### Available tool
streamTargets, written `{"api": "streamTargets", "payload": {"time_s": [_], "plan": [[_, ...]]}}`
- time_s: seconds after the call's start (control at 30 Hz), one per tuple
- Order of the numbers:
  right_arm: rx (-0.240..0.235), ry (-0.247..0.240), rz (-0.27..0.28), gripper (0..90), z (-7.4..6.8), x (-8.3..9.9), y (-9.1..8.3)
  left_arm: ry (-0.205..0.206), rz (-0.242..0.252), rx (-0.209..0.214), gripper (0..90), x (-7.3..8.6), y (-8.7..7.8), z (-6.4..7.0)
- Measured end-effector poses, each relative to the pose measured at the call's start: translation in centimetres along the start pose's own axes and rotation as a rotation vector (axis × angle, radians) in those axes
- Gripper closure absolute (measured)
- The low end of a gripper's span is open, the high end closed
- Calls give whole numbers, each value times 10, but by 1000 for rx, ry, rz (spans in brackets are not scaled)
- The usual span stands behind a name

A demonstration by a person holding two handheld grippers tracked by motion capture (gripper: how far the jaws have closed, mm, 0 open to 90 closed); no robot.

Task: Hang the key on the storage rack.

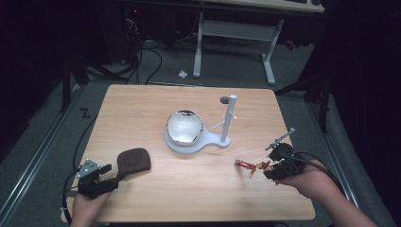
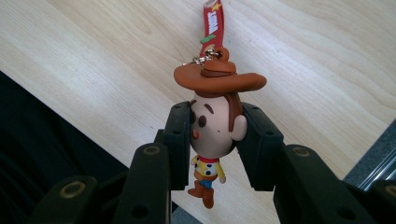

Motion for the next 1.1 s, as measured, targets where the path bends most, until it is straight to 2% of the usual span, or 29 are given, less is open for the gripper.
{"api": "streamTargets", "payload": {"time_s": [0.43,0.77,1.1], "plan": [[26,-18,34,666,-3,-13,-30,5,19,8,295,-1,-2,2],[26,-34,41,665,0,-25,-35,13,24,7,295,-2,-2,2],[21,-59,54,666,1,-48,-36,5,21,9,295,-1,-2,1]]}}
Point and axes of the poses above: each handheld gripper's, and its own axes: y roughly forward along the jaws, x roughly out of its underside, z roughly to its right, the point moved 4 cm from there along y, roughly forward along the jaws, and after that the axes turned 6 degrees about z, right-handed, at the moved point
